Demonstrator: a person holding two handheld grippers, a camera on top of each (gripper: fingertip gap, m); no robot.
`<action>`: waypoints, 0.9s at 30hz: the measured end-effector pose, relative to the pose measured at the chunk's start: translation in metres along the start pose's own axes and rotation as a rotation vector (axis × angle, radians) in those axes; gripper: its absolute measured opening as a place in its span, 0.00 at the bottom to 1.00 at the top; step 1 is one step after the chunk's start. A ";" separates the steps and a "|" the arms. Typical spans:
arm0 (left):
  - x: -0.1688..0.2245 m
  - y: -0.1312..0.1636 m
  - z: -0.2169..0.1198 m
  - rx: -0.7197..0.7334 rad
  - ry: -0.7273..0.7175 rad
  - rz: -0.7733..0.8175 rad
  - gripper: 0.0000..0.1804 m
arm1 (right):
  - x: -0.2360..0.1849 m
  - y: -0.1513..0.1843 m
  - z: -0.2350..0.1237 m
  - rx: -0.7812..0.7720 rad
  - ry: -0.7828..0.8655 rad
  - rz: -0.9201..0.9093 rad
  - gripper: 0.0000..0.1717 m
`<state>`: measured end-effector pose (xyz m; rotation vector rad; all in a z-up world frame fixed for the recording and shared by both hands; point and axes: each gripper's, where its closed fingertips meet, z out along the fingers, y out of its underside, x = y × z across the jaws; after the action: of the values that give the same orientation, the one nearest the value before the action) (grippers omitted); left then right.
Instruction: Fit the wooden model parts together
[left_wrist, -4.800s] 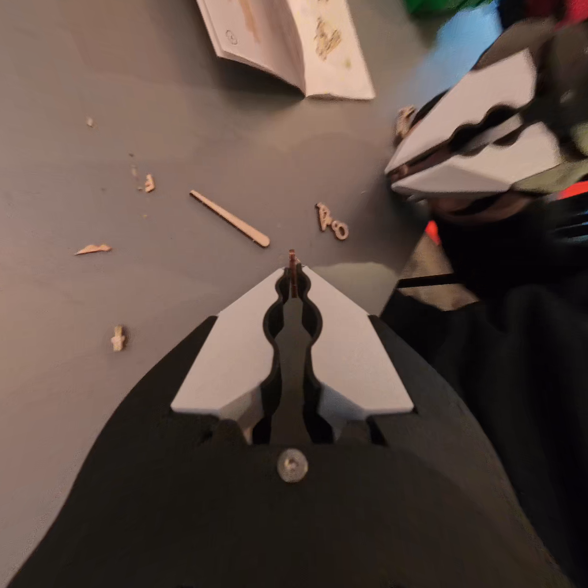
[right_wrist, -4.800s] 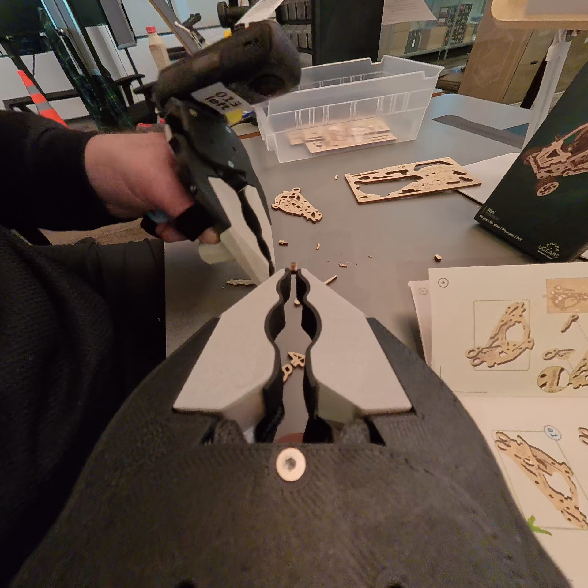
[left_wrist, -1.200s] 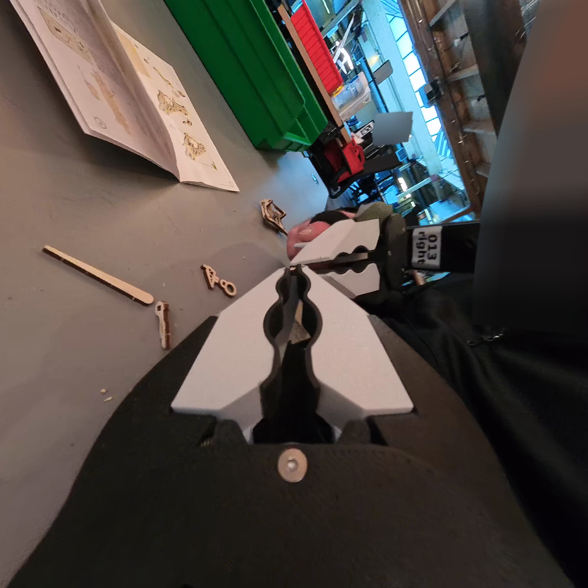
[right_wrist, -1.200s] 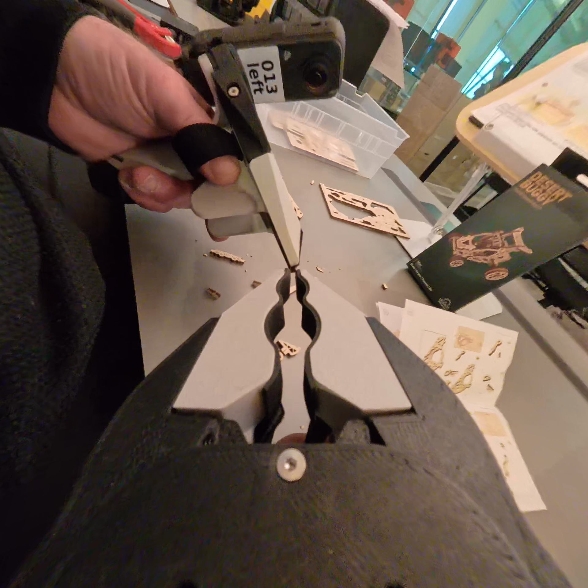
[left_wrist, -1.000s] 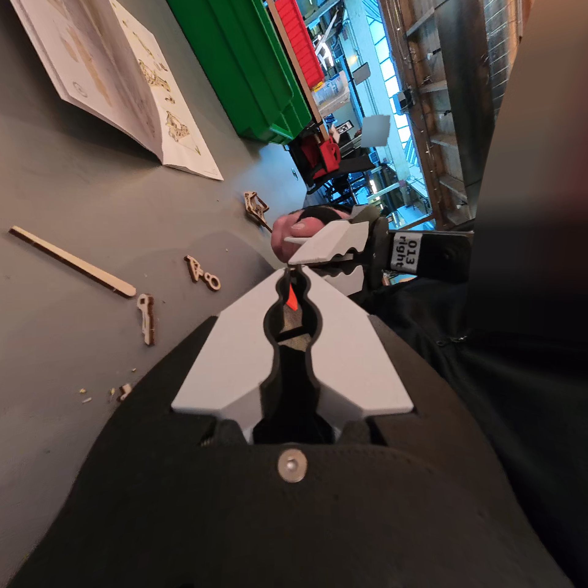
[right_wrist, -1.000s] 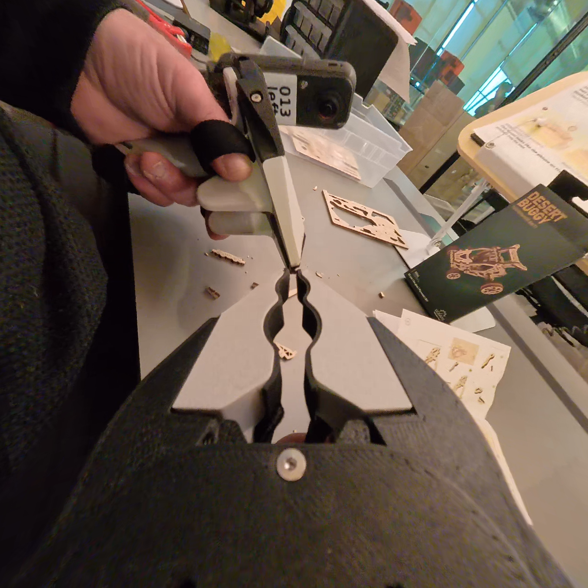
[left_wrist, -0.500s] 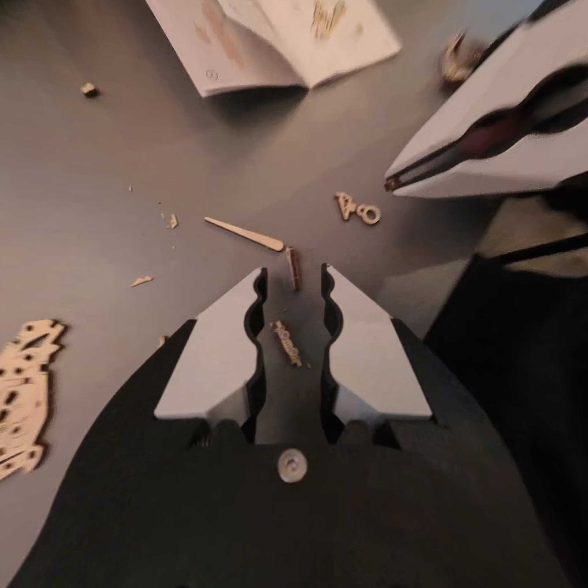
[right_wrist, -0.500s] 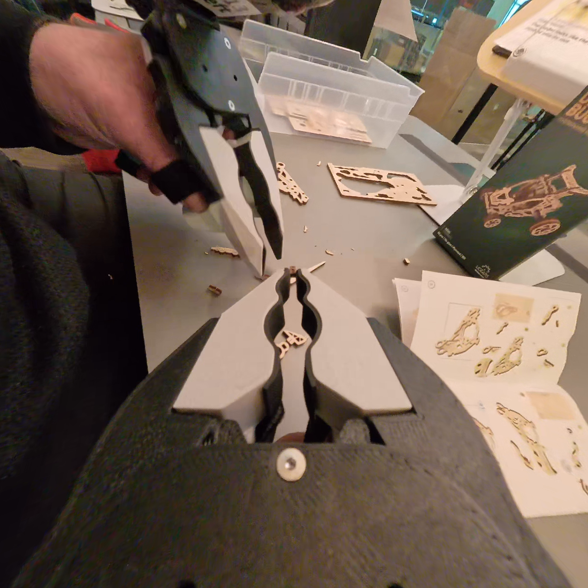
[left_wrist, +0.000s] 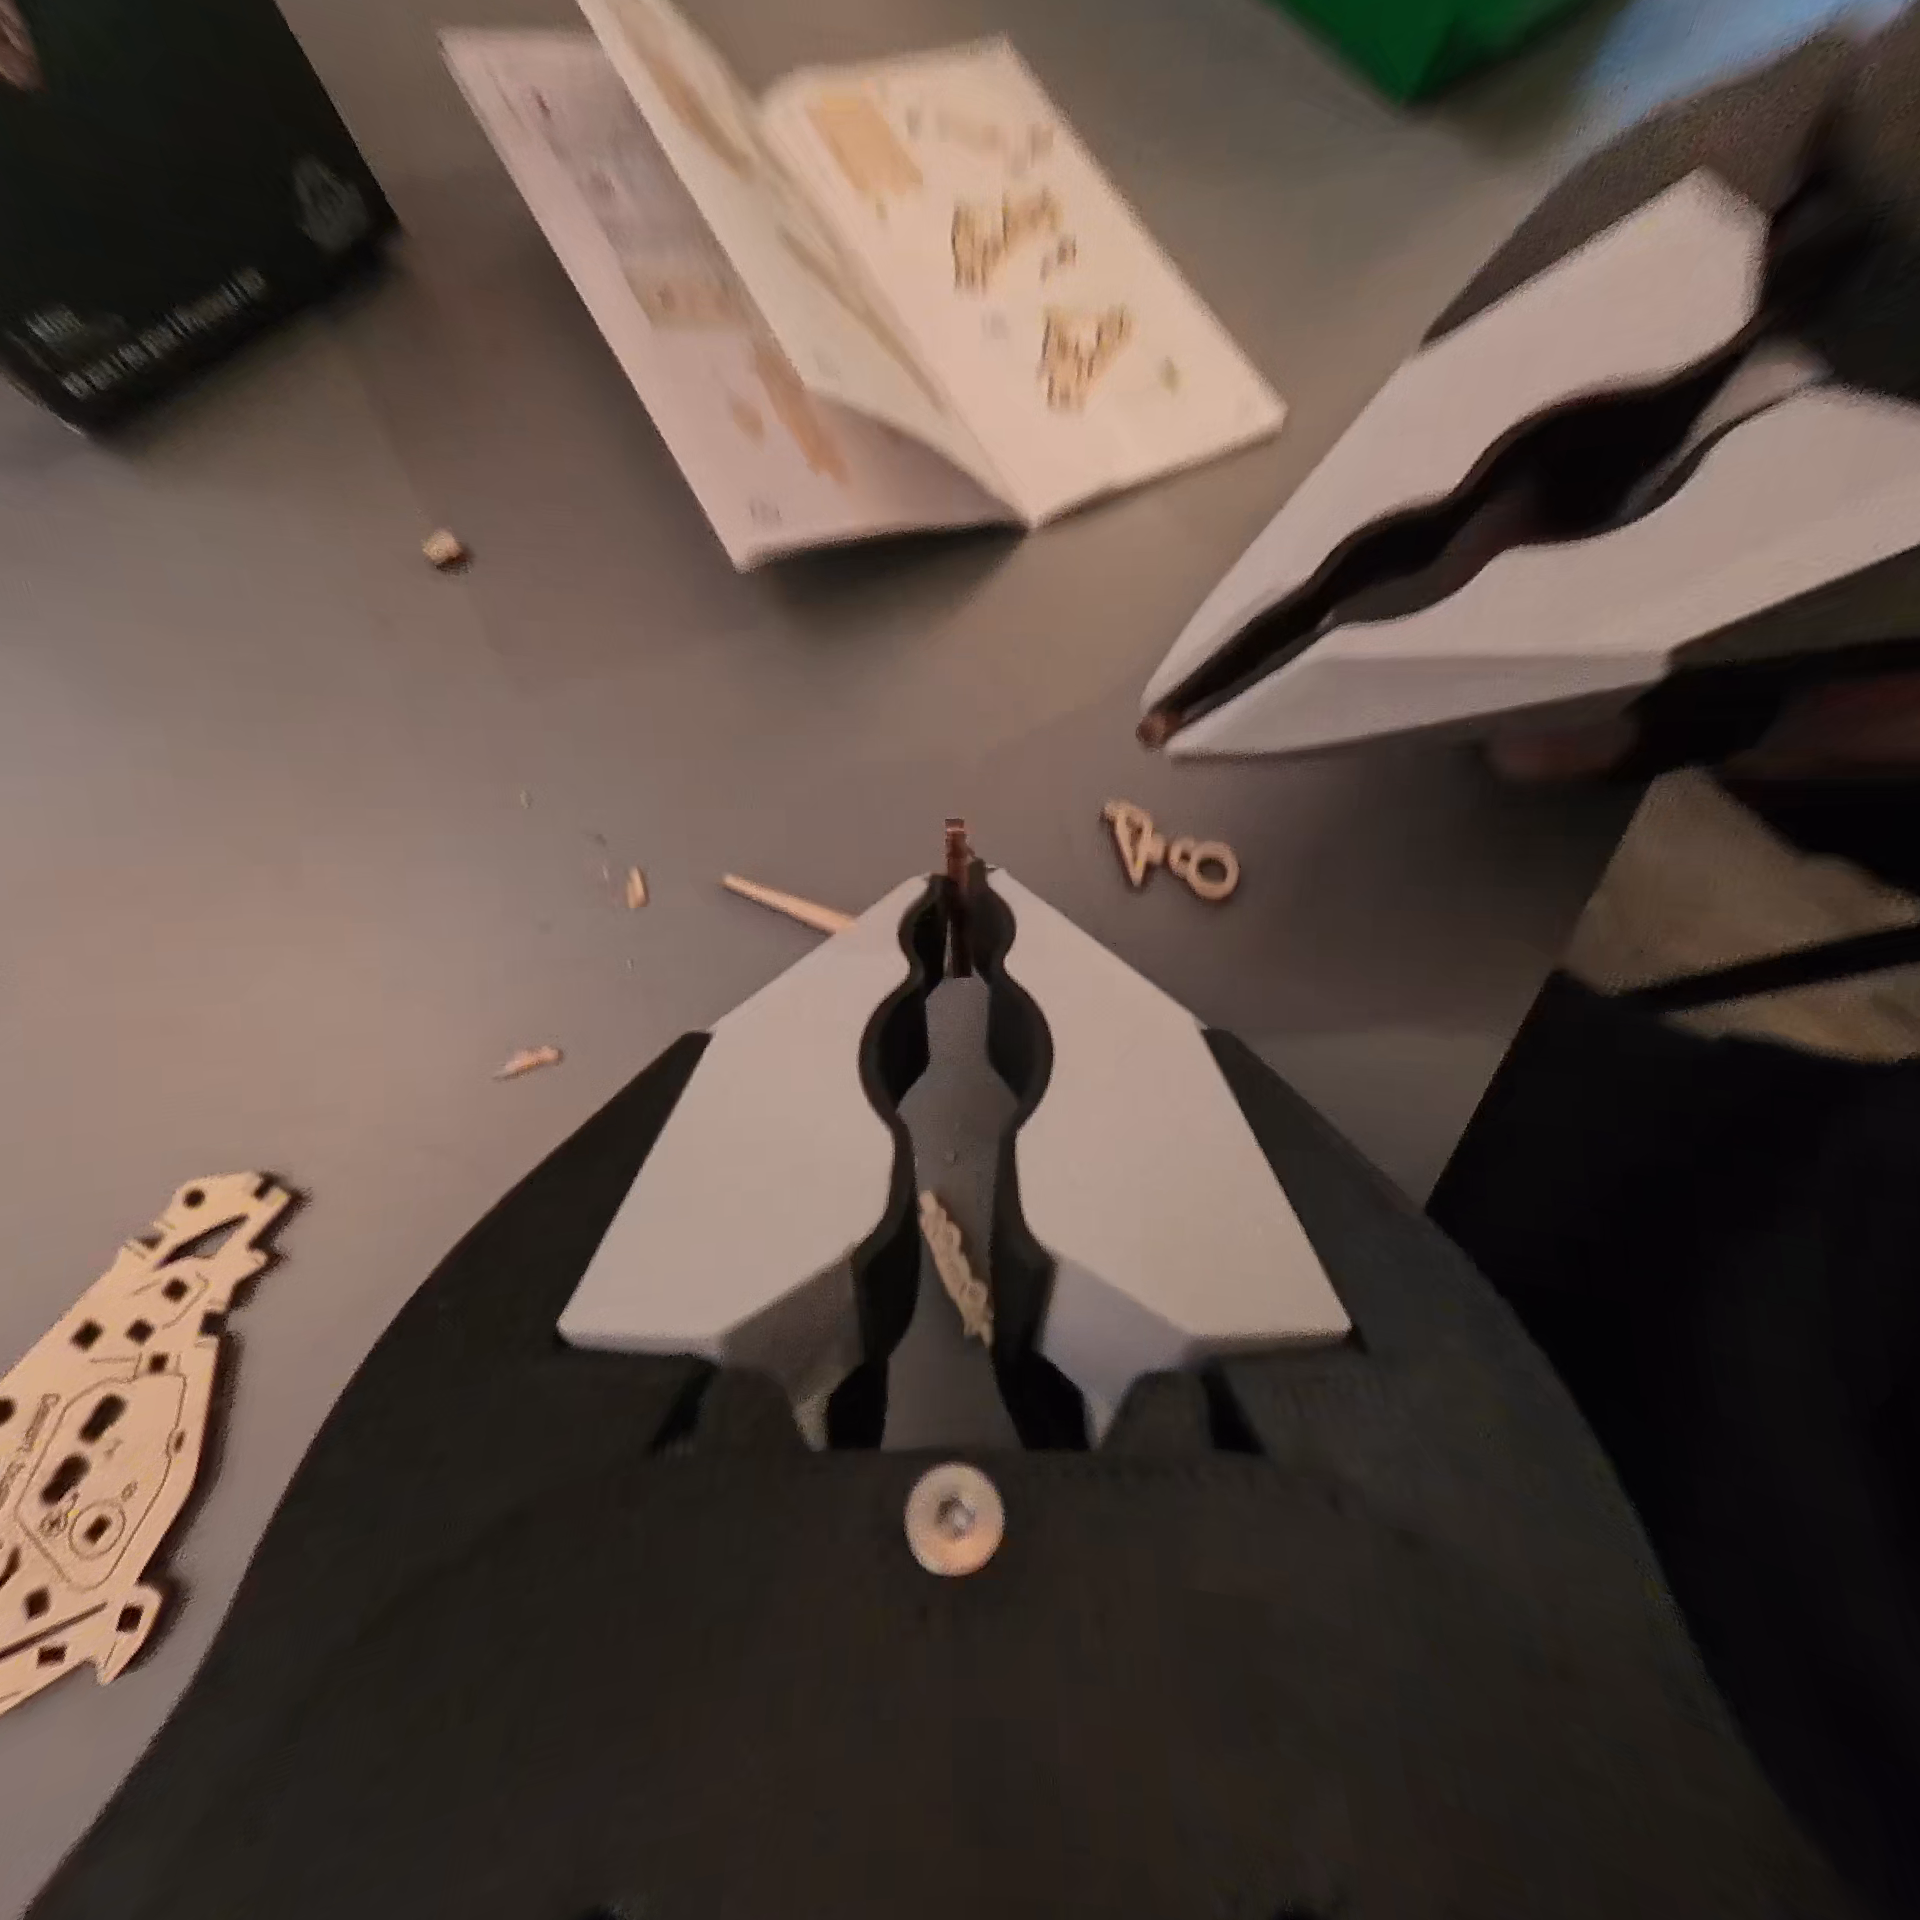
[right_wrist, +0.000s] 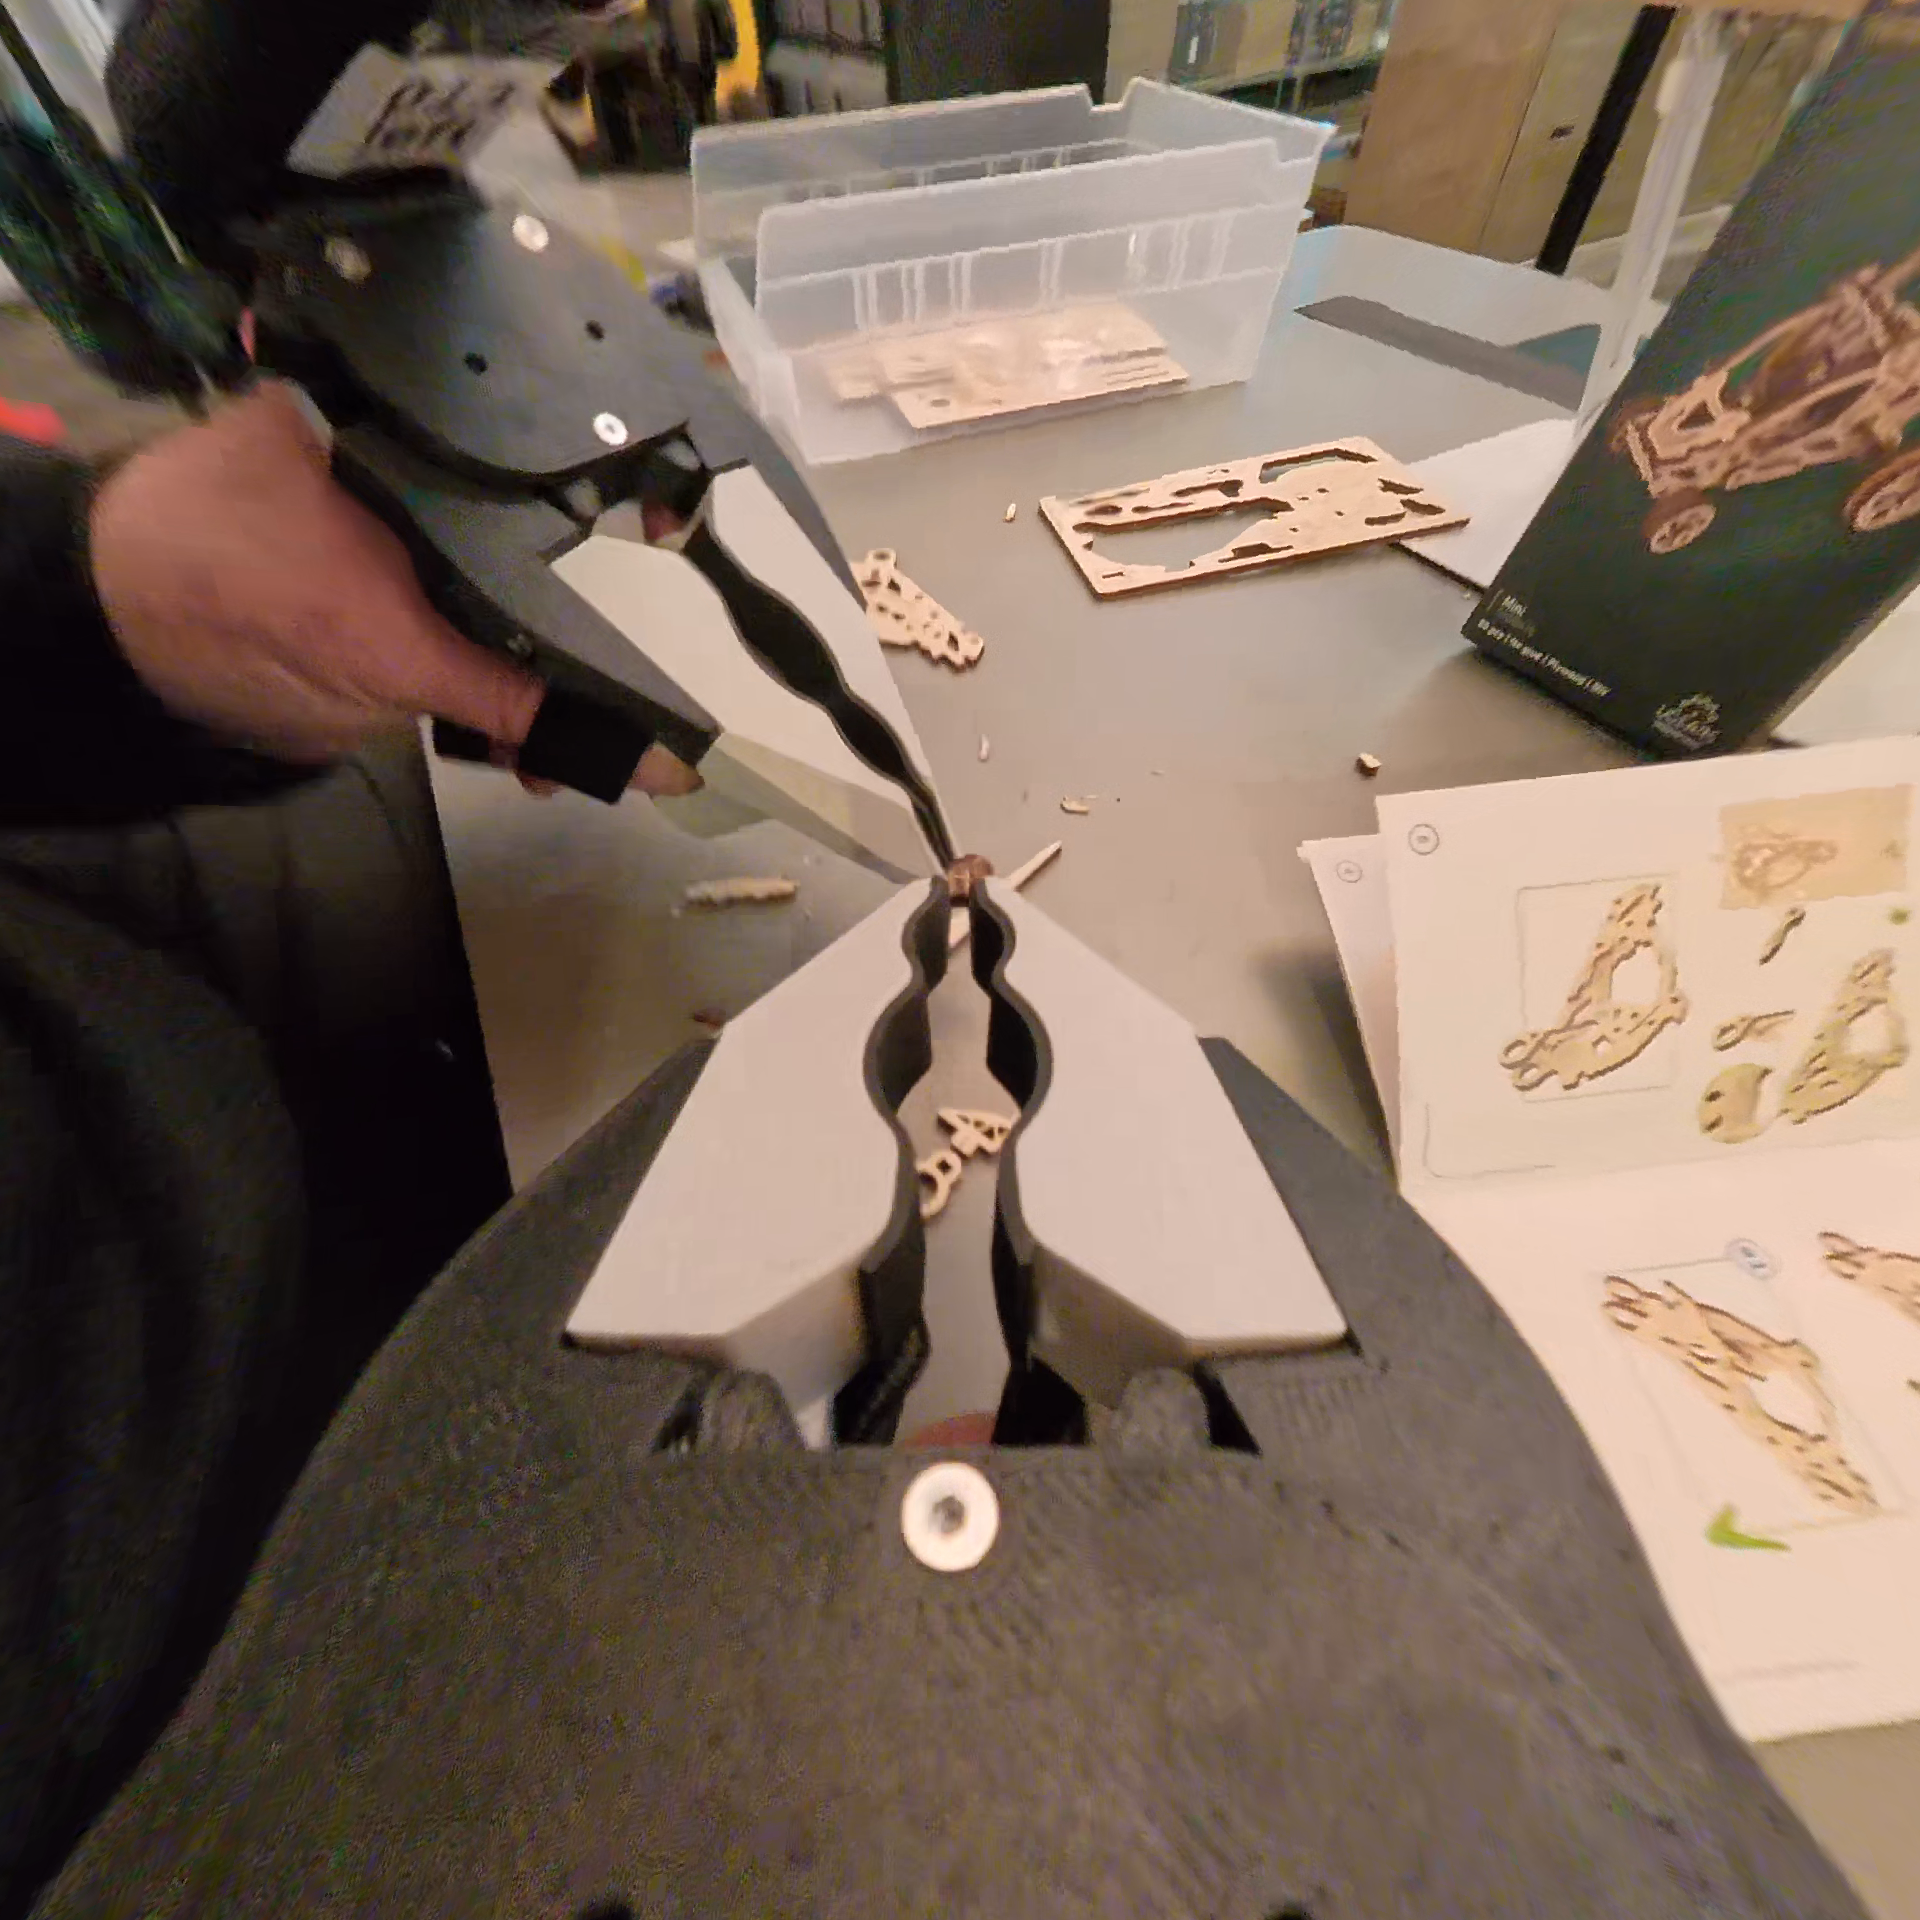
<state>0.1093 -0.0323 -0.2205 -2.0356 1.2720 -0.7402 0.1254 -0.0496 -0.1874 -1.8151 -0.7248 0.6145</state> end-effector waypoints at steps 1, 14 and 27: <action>-0.001 -0.010 -0.003 0.046 0.000 -0.011 0.01 | 0.000 -0.004 0.002 0.018 -0.020 0.063 0.01; -0.001 -0.057 -0.018 0.183 -0.136 0.236 0.01 | 0.022 -0.036 0.012 0.171 -0.072 0.405 0.01; -0.001 -0.070 -0.023 0.184 -0.333 0.553 0.00 | 0.027 -0.046 0.007 0.261 -0.179 0.607 0.00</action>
<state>0.1320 -0.0117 -0.1530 -1.4755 1.4116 -0.2358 0.1296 -0.0130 -0.1486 -1.7390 -0.1761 1.2201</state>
